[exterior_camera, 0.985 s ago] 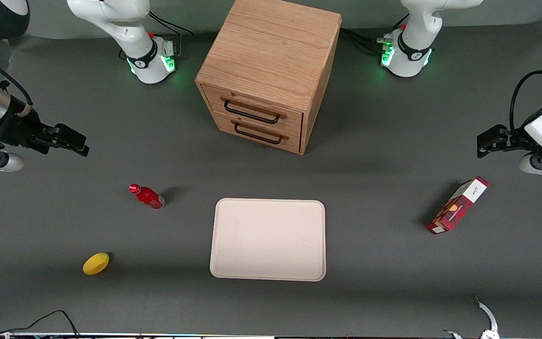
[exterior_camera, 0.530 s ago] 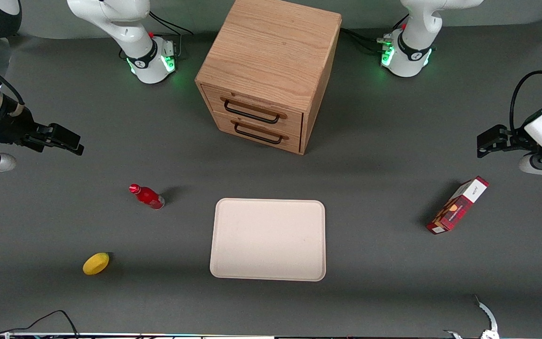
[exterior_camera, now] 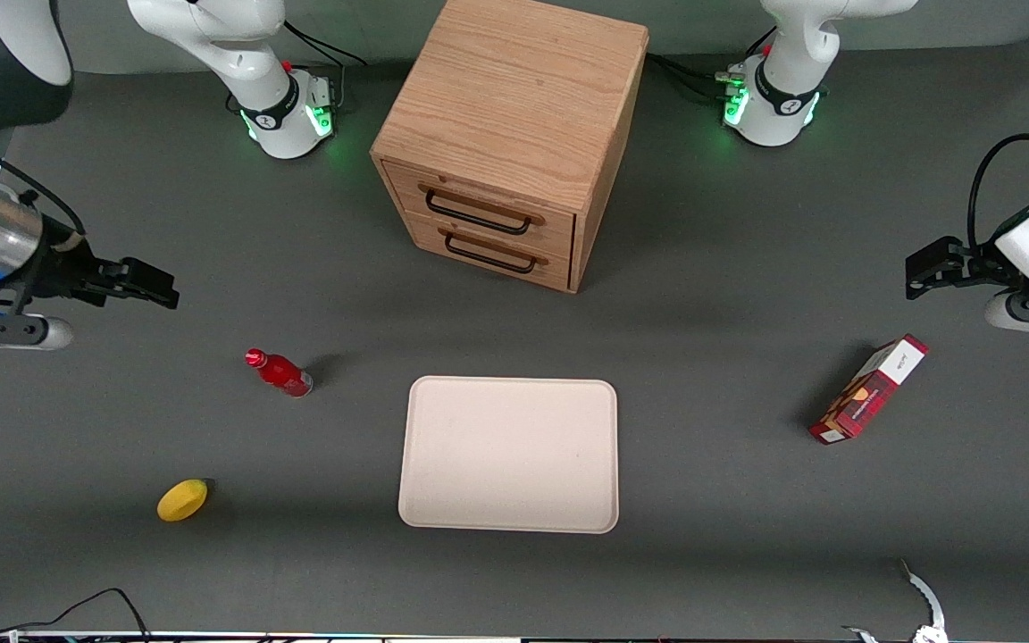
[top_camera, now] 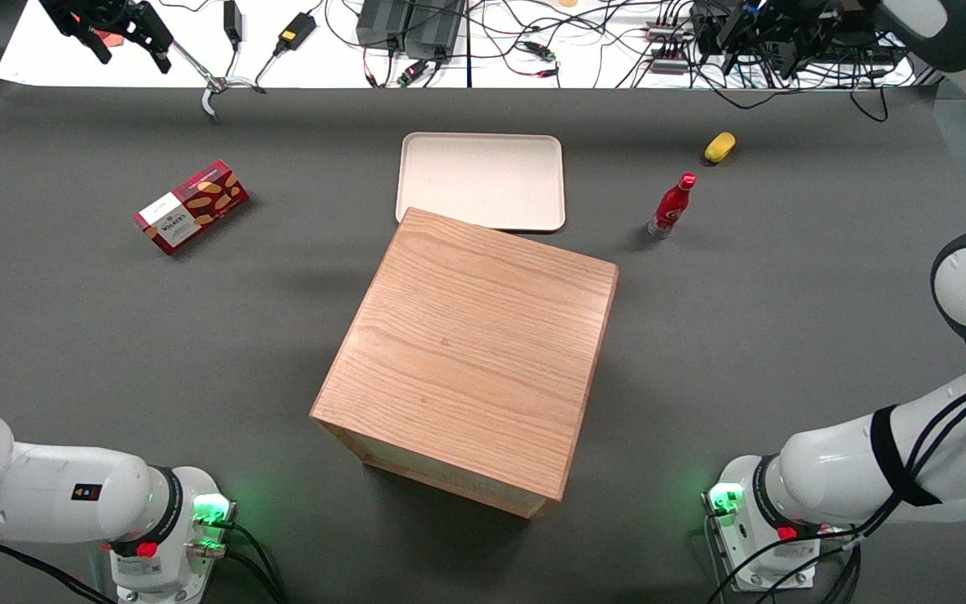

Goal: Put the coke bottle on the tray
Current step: 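Move the open right gripper down over the red Coca-Cola bottle's cap end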

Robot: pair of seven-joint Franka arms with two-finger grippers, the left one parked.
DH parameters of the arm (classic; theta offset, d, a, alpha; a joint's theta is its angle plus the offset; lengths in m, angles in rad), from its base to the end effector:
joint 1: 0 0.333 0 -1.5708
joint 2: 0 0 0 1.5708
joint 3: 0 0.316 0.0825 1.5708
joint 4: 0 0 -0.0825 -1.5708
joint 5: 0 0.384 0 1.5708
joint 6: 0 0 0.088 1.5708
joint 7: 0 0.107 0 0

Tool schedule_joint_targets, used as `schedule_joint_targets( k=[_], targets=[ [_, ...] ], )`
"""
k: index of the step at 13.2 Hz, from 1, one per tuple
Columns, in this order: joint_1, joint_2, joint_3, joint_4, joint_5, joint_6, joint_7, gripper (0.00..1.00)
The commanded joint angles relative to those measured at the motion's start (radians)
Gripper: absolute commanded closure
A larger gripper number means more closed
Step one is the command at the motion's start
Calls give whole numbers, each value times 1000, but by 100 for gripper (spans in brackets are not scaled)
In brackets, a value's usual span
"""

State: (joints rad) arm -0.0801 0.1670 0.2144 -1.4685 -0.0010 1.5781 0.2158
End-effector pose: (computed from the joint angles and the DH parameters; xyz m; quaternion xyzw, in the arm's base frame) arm 0.5992 0.0703 0.5786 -0.9986 0.0417 0.0294 0.0123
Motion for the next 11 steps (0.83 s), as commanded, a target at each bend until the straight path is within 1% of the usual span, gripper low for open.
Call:
schedule_joint_targets(
  k=[1, 2, 4, 6, 11],
  targets=[
    [-13, -85, 5, -215, 7, 158, -68, 0],
    [-23, -102, 6, -278, 9, 213, -85, 0],
    [-26, -100, 10, -350, 6, 291, -93, 0],
    [-27, -100, 10, -413, 6, 347, -182, 0],
    [-27, -81, 10, -518, -2, 500, -187, 0]
  ],
)
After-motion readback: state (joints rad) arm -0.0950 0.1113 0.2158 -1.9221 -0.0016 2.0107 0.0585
